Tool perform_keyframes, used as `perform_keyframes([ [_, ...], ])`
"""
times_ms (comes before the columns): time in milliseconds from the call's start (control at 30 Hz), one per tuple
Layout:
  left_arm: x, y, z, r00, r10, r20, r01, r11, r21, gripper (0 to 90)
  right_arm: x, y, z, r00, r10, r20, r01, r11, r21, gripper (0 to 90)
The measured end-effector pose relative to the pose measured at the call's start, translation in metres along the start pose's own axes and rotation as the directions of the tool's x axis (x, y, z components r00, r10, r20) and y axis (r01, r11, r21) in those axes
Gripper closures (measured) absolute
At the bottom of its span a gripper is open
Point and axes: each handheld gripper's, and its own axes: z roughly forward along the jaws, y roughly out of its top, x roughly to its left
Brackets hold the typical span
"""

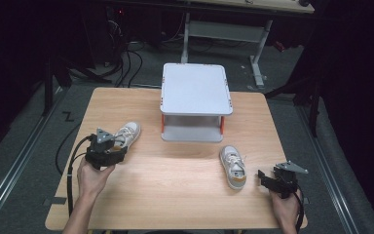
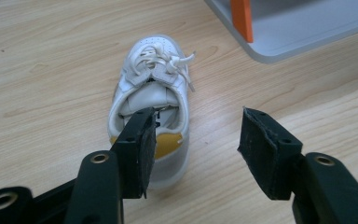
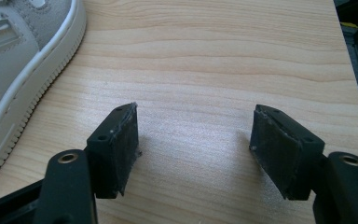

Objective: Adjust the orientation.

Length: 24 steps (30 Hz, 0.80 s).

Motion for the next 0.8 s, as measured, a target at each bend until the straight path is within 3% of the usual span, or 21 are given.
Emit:
perform_keyframes([
  [567,0.001,0.012,0.042,0.9993,0.018,-0.033,-0.015,0.9947,0.102,49.0,0.000,0.000,0.000,1.0000,-0.007,-0.007,0.007,1.000,0.000,31.9],
  [800,0.004,0.012,0.046,0.9985,0.014,-0.052,-0.008,0.9948,0.102,63.4,0.000,0.000,0.000,0.9999,-0.008,-0.008,0.008,1.000,-0.001,31.8],
])
